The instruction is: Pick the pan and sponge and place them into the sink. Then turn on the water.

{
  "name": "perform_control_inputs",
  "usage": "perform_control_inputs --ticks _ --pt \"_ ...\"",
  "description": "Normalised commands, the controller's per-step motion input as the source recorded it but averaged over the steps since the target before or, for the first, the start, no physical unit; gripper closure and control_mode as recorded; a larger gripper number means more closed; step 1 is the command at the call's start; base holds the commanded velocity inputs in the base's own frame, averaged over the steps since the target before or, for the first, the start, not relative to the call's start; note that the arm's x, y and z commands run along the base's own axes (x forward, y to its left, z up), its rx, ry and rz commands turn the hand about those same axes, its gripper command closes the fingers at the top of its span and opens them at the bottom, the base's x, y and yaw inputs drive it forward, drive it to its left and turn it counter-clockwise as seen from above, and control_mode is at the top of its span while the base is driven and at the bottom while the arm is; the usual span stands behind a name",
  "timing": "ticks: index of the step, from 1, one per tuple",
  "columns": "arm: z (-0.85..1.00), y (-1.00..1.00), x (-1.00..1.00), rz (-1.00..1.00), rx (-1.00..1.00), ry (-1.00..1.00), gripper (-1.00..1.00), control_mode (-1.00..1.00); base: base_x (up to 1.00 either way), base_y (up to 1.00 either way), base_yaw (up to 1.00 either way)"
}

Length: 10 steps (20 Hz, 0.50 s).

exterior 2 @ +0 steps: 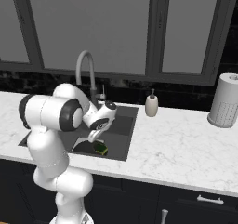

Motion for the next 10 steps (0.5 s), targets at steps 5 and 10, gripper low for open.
perform_control_inputs --ticks 5,10 --pt "1.00 0.01 -0.28 0.00 0.00 -0.02 -1.00 -1.00 0.00 0.00 0.00" --pt "1.00 0.00 -0.29 0.00 0.03 -0.02 -1.00 -1.00 0.00 0.00 0.00"
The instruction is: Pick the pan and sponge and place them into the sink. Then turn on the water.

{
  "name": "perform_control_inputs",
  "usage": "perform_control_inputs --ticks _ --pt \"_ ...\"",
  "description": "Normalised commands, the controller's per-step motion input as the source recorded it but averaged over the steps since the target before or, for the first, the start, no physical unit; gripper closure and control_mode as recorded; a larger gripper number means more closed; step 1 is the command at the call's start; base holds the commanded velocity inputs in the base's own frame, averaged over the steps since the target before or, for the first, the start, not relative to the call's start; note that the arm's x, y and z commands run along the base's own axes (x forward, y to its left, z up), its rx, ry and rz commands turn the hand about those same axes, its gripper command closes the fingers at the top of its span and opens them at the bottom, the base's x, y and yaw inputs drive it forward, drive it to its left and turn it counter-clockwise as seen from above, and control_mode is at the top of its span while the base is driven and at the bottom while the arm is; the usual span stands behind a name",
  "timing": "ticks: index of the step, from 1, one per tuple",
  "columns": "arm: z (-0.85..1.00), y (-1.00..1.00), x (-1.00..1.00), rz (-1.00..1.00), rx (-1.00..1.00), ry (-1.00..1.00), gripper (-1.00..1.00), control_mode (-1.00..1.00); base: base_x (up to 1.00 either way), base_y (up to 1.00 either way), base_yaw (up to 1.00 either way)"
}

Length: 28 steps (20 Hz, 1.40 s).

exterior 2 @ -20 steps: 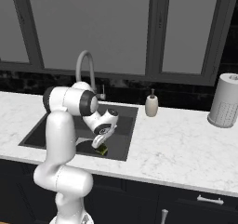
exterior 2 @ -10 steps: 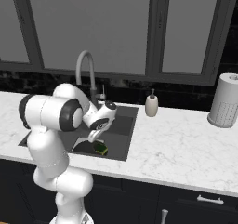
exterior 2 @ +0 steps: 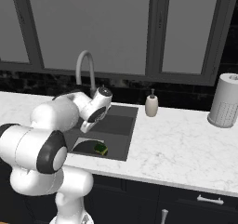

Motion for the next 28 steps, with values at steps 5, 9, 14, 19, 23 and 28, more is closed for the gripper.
perform_control_inputs --ticks 5,9,14,19,23,28 --pt "0.89 0.00 -0.39 0.00 0.10 -0.09 -1.00 -1.00 0.00 0.00 0.00" --pt "0.71 0.00 -0.26 -0.04 0.10 -0.12 -1.00 -1.00 0.00 0.00 0.00" --pt "0.47 0.00 -0.21 -0.12 0.12 -0.14 -1.00 -1.00 0.00 0.00 0.00" --pt "0.17 0.00 -0.12 -0.19 0.18 -0.14 -1.00 -1.00 0.00 0.00 0.00" --pt "0.02 0.00 -0.12 -0.24 0.23 -0.20 -1.00 -1.00 0.00 0.00 0.00" --pt "0.05 0.00 -0.01 -0.22 0.12 -0.31 -1.00 -1.00 0.00 0.00 0.00"
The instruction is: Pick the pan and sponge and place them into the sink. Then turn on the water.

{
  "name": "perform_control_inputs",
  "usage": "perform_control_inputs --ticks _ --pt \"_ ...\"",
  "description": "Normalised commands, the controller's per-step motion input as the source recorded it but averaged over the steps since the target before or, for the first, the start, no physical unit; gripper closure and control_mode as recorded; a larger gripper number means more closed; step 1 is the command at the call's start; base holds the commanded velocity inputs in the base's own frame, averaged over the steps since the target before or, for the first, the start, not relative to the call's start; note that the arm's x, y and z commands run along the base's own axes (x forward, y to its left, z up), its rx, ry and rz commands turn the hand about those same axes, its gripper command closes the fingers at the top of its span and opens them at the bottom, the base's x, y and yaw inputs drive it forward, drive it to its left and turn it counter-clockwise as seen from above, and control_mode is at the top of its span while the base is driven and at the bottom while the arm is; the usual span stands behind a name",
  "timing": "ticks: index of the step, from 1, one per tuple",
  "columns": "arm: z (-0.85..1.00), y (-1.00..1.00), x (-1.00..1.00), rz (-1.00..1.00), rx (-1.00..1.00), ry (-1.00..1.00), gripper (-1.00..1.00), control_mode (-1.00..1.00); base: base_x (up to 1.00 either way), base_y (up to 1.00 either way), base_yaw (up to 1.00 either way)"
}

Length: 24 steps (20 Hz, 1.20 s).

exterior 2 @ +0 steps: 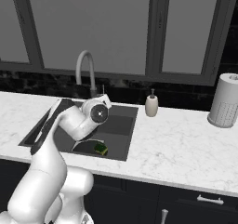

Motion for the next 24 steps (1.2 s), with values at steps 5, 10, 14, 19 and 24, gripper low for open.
perform_control_inputs --ticks 5,10,14,19,24 --pt "0.01 0.00 0.06 -0.04 0.05 -0.30 -1.00 -1.00 0.00 0.00 0.00" --pt "0.00 0.00 0.15 0.00 0.20 -0.17 -1.00 -1.00 0.00 0.00 0.00" --pt "0.01 0.00 0.03 0.00 0.32 -0.01 -1.00 -1.00 0.00 0.00 0.00" --pt "0.01 0.00 0.11 0.00 0.18 0.01 -1.00 -1.00 0.00 0.00 0.00" --pt "0.04 0.00 0.28 0.00 0.04 0.03 -1.00 -1.00 0.00 0.00 0.00"
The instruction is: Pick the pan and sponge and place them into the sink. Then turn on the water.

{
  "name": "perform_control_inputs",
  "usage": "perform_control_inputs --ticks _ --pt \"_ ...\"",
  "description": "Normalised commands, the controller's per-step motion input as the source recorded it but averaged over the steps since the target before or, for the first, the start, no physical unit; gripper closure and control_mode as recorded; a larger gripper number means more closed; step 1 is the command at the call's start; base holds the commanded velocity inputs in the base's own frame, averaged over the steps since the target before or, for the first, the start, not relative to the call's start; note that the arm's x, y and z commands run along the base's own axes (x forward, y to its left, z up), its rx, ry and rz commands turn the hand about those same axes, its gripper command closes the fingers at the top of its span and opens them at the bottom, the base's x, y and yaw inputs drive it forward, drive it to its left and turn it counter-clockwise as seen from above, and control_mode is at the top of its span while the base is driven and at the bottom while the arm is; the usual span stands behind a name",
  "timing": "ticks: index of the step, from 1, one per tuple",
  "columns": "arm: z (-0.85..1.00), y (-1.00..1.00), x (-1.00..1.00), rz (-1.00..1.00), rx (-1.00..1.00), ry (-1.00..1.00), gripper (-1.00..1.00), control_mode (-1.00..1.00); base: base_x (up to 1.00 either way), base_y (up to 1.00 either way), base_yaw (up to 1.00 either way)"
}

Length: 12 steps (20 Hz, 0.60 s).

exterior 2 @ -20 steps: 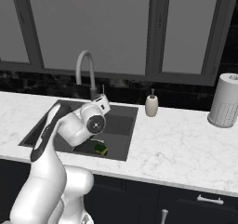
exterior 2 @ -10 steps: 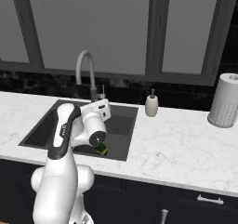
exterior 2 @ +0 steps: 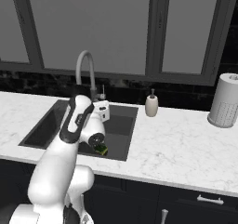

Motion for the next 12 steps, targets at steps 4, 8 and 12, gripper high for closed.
perform_control_inputs --ticks 4,8,12 --pt "0.00 -0.02 0.26 0.00 0.00 0.02 -1.00 -1.00 0.00 0.00 0.00" --pt "0.01 -0.06 0.24 0.00 0.00 0.00 -1.00 -1.00 0.00 0.00 0.00" --pt "0.15 -0.02 0.08 0.00 0.00 0.00 -1.00 -1.00 0.00 0.00 0.00"
